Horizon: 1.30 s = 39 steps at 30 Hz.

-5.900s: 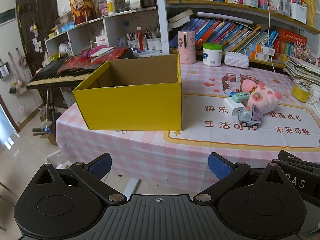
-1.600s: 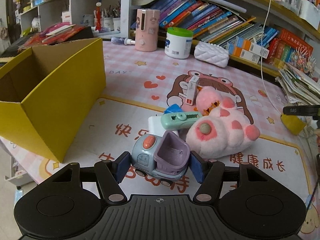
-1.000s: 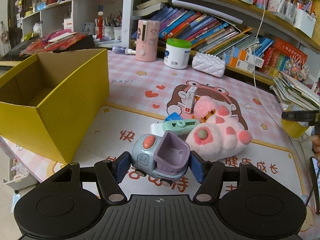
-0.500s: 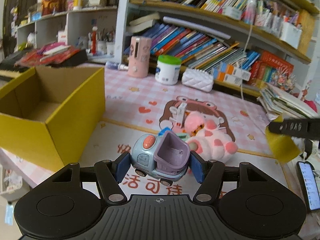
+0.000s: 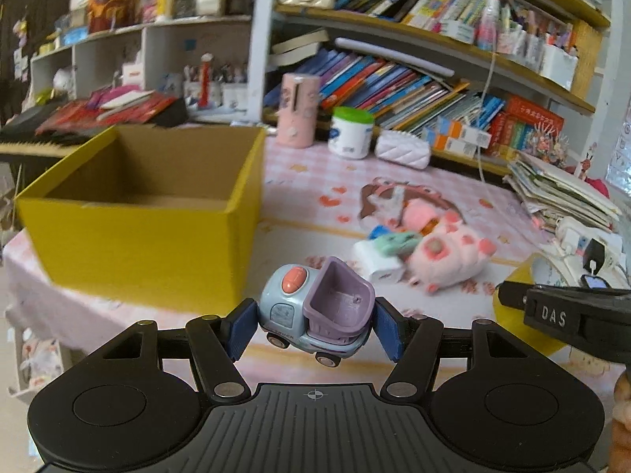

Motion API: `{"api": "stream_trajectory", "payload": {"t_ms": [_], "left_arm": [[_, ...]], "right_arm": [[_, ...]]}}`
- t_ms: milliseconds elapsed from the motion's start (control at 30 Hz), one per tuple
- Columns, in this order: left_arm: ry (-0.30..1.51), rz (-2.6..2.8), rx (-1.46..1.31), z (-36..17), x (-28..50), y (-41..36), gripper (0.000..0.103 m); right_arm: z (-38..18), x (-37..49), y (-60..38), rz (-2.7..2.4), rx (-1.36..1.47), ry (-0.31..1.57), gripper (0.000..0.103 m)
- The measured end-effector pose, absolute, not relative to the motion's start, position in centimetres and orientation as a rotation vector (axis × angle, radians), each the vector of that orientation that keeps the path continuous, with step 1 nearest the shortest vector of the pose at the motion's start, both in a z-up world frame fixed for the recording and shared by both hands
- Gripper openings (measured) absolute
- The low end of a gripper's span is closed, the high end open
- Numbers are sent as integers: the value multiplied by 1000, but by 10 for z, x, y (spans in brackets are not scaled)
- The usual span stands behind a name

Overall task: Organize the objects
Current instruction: 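Carry the toy car in the left tool while the right tool carries the tape over the yellow box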

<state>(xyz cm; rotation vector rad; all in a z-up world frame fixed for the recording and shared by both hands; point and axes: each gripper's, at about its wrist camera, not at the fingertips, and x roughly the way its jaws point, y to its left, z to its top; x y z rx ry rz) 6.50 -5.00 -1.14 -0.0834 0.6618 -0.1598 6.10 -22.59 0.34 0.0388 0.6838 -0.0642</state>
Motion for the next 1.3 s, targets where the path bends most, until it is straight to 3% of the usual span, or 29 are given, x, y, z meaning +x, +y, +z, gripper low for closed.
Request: {"api": "stream_trajectory", "payload": {"t_ms": [667,1300], "left_arm": [[663,-25,-88,-12,-11,83,63],[611,6,-114,-3,-27,117,63]], "right_arm": [[-13,-2,-83,91,56,750,10],[0,-16,-46,152,15,718,10]]}}
